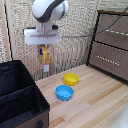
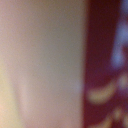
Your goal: Position your gripper near the granola bar, please. Lightly grip the granola bar with your gripping tool. Relocate your gripper along with the granola bar toward the leading division of the caddy with caution. Gently release the granola bar into the leading division of the caddy.
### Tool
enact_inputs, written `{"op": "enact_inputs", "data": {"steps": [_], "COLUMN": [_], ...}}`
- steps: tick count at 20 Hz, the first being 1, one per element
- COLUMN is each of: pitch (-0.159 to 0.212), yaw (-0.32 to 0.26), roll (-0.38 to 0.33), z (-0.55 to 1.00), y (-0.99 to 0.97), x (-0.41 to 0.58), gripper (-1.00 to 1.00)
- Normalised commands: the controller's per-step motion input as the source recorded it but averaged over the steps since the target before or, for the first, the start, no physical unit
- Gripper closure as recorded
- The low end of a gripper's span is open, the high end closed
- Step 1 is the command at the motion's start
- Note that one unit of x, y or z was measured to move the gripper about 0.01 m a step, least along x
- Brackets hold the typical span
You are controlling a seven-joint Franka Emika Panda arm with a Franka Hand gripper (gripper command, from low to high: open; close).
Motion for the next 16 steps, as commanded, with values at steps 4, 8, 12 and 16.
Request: {"op": "enact_inputs", "data": {"steps": [4, 8, 12, 16], "pitch": [-0.036, 0.000, 0.025, 0.062], "yaw": [-0.283, -0.256, -0.215, -0.180], "roll": [0.000, 0.013, 0.017, 0.042], "z": [0.74, 0.45, 0.30, 0.20], "y": [0.12, 0.15, 0.21, 0.26], "x": [-0.100, -0.159, -0.205, -0.215], "gripper": [1.00, 1.00, 1.00, 1.00]}}
